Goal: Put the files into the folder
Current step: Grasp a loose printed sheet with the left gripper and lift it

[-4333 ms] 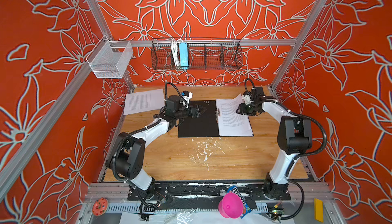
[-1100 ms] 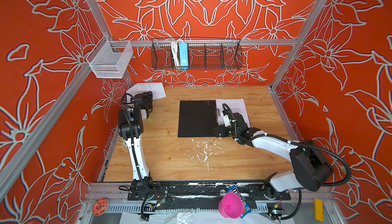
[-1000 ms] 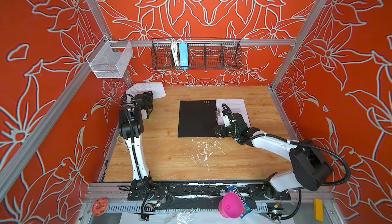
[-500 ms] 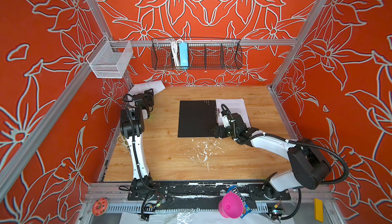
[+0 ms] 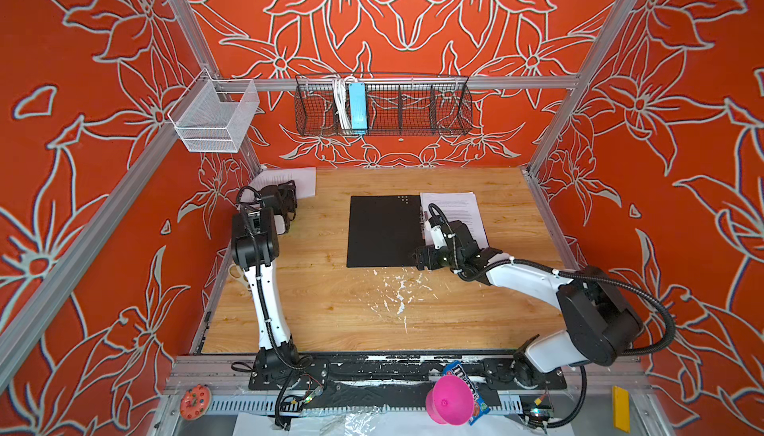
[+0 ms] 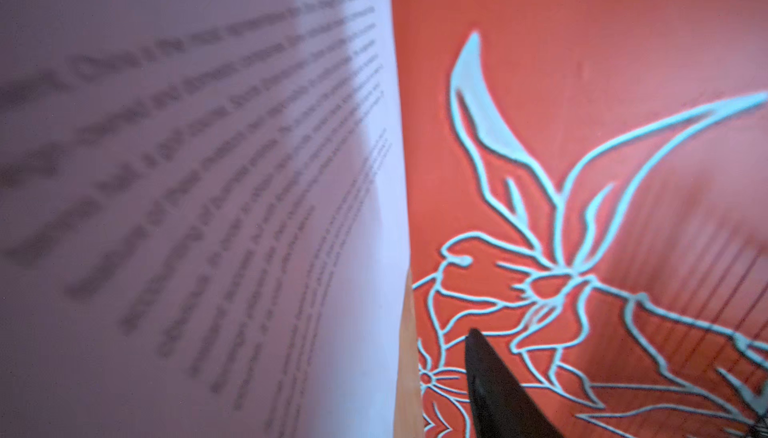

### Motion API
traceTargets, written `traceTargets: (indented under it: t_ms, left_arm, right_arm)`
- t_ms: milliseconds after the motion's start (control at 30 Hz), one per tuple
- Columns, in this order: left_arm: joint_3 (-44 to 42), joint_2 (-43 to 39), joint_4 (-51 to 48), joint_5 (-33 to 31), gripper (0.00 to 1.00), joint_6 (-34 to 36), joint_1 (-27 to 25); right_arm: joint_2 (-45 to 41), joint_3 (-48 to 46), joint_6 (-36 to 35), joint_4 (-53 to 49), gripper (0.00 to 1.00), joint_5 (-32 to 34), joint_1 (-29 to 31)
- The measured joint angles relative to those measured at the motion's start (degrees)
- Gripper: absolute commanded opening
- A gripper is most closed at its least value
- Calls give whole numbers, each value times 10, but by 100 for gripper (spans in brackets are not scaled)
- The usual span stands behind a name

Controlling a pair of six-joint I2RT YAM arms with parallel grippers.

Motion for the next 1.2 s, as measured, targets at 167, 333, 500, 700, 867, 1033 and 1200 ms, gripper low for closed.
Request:
traceTargets:
  t_ms: [167, 333, 500, 700, 867, 1033, 1200]
  left_arm:
    - [-30, -25, -9, -1, 56, -5, 14]
    - [-42, -35, -18, -1, 50, -10, 21]
    - [-47, -35, -25, 0, 37, -17, 21]
    - [-64, -42, -23, 2, 18, -23, 22]
    - [-75, -50, -23, 16, 0, -22, 23]
    - [-96, -87, -36, 49, 0, 2, 25]
    - [-171, -205, -47, 96, 0, 38, 26]
  right_arm:
    - [0, 2, 0, 0, 98, 0, 0]
    - [2, 8, 0, 0, 97, 0, 0]
    - [5, 8, 0, -1, 98, -1, 0]
    - [5, 8, 0, -1, 98, -2, 1]
    - [5, 8, 0, -1, 98, -2, 1]
    - [5, 8, 0, -1, 98, -2, 1]
    - [-3, 8, 0, -6, 98, 5, 1]
